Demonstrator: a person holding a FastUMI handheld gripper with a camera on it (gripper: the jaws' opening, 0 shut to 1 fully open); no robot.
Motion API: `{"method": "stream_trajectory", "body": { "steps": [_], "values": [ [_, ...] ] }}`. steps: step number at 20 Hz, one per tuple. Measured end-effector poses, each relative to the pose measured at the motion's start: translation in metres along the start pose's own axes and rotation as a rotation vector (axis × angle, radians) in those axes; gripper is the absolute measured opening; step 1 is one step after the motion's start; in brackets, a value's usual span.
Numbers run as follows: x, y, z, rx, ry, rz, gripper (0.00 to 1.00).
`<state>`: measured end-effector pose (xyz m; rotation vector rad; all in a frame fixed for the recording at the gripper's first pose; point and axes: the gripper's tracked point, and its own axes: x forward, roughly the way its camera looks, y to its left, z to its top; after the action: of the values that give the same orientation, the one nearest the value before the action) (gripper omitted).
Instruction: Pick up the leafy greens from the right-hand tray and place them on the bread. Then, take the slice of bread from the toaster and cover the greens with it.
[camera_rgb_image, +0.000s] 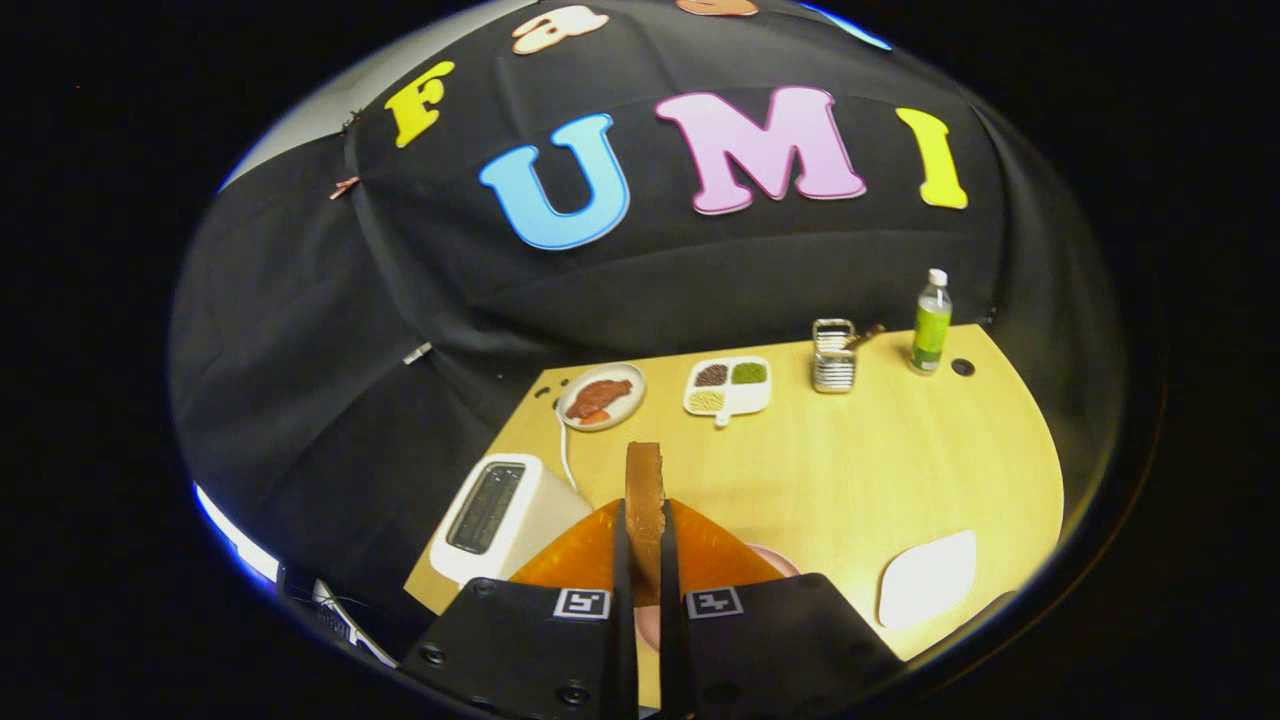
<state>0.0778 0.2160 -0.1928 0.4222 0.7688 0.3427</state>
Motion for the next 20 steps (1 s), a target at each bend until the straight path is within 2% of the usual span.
{"method": "stream_trajectory", "body": {
  "steps": [4, 11, 13, 17, 20],
  "values": [
    [0.011, -0.024, -0.041, 0.054, 0.036, -0.043, 0.13],
    [0.040, -0.009, -0.095, 0.262, 0.086, 0.042, 0.13],
    [0.051, -0.025, -0.114, 0.293, 0.100, 0.025, 0.13],
    [0.062, -0.076, -0.157, 0.202, 0.169, -0.081, 0.13],
    [0.065, -0.097, -0.170, 0.108, 0.192, -0.130, 0.14]
  ]
}}
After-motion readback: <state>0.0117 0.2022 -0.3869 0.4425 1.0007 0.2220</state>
